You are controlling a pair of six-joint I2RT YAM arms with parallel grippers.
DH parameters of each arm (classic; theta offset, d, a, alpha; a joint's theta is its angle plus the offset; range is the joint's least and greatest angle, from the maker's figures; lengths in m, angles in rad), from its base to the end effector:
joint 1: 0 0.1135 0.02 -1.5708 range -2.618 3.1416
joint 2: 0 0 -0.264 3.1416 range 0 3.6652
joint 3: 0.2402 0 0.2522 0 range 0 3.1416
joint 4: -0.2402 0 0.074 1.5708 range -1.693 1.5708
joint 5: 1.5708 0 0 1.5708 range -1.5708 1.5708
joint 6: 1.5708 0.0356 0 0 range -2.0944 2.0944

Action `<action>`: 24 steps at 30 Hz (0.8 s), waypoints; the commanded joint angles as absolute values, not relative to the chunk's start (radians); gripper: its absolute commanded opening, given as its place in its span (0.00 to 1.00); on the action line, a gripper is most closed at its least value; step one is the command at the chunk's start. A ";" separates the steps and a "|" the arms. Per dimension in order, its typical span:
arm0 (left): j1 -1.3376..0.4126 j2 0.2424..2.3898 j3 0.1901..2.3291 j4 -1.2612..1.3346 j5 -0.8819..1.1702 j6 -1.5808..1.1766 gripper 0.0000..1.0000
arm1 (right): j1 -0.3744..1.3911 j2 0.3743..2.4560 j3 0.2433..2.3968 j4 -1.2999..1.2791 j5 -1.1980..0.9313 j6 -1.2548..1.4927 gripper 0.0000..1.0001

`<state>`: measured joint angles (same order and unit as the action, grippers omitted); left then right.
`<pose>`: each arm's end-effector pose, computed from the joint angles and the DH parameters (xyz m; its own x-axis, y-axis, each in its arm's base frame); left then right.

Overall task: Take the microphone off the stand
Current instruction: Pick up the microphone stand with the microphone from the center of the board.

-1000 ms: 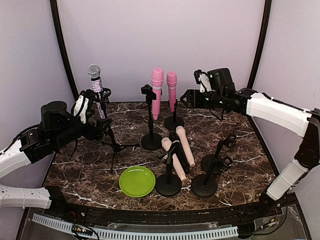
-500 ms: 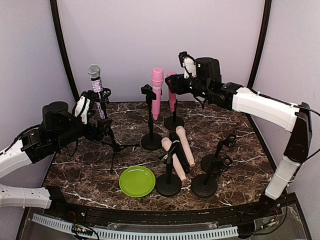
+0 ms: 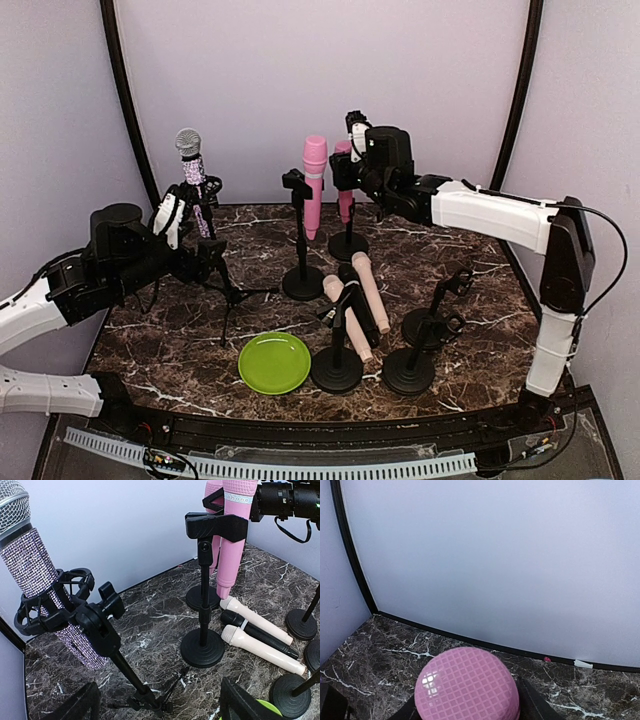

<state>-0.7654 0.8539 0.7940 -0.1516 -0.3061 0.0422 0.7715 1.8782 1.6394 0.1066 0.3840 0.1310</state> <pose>0.1518 -0.1310 0.3351 -0.1323 0.1829 -0.9742 0.4542 0.8848 0.1045 0.3377 0.3099 0.3514 -0.1433 0.0295 -0.9892 -0.3646 0.9277 0.0805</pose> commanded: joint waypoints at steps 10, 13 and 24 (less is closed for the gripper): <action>-0.761 0.868 0.783 -0.140 -0.315 0.055 0.84 | 0.772 1.866 1.634 0.321 0.488 0.079 0.14; -0.762 0.869 0.782 -0.138 -0.317 0.057 0.84 | 0.756 1.834 1.627 0.362 0.485 0.046 0.08; -0.761 0.860 0.768 -0.119 -0.341 0.079 0.84 | 0.666 1.735 1.614 0.531 0.368 0.021 0.05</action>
<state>-0.7654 0.8715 0.7921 -0.1490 -0.3229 0.0536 0.6861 1.8477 1.5963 0.2733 0.4007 0.0643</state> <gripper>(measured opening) 0.840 0.472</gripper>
